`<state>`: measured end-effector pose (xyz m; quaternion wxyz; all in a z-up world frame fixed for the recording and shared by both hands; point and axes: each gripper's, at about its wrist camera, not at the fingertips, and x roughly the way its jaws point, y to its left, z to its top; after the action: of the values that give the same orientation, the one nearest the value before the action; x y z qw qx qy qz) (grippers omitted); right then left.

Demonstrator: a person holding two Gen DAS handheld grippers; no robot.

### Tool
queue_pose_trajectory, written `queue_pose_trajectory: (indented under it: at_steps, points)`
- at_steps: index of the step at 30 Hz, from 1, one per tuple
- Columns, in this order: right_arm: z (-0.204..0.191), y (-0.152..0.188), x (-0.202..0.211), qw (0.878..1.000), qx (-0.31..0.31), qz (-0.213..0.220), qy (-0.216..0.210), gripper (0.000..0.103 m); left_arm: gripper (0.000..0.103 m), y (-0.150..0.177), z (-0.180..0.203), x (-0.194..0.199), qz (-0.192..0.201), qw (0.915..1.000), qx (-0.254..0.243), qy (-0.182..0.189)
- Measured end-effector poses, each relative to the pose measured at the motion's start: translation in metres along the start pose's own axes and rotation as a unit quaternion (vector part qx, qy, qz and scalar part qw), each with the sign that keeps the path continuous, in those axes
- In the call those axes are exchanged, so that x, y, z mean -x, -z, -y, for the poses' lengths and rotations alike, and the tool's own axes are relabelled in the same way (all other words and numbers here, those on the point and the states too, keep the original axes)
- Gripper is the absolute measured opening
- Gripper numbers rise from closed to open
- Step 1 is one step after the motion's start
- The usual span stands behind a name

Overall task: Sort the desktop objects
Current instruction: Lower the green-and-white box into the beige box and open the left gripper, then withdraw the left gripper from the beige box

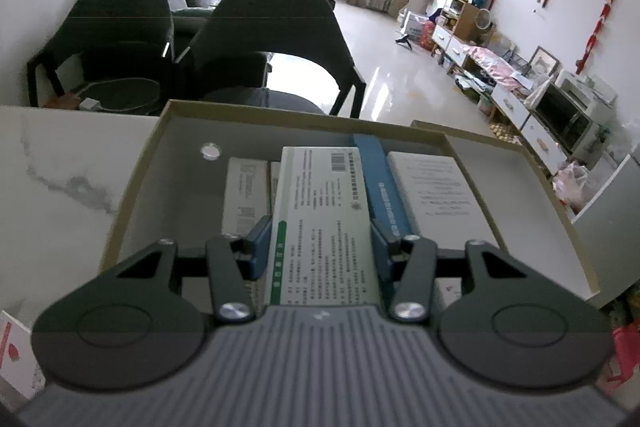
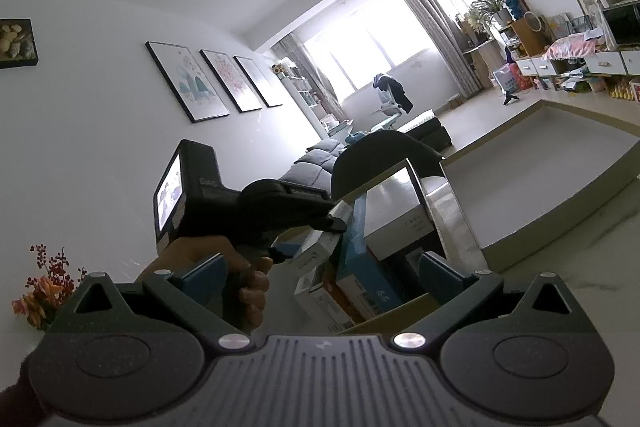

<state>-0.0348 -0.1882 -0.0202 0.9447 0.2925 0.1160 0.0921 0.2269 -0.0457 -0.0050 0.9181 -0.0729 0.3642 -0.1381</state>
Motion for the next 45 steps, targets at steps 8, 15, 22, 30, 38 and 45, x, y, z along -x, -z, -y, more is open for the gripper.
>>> queue_pose_trajectory:
  at_steps: [8, 15, 22, 30, 38, 45]
  points:
    - [-0.006, -0.001, 0.004, 1.0, 0.006, 0.002, 0.001, 0.102, 0.051, 0.002, -0.005, 0.007, -0.005, 0.9999, 0.001, 0.013]
    - [-0.01, -0.001, 0.003, 1.0, 0.01, 0.002, 0.003, 0.102, 0.068, 0.0, -0.009, 0.024, 0.011, 0.9997, 0.0, 0.023]
    - [-0.016, 0.0, 0.004, 1.0, 0.017, 0.004, 0.001, 0.102, 0.074, 0.002, -0.014, 0.043, 0.029, 0.9989, 0.001, 0.036]
    - [-0.03, 0.001, 0.007, 1.0, 0.028, 0.005, -0.004, 0.102, 0.077, 0.006, -0.022, 0.061, 0.041, 0.9983, 0.001, 0.042]
    - [-0.042, 0.003, 0.009, 0.999, 0.036, 0.004, -0.01, 0.102, 0.079, 0.016, -0.034, 0.079, 0.056, 0.9969, 0.006, 0.056]
    - [-0.05, 0.007, 0.01, 0.999, 0.043, 0.002, -0.013, 0.102, 0.081, 0.027, -0.045, 0.095, 0.071, 0.9953, 0.009, 0.065]
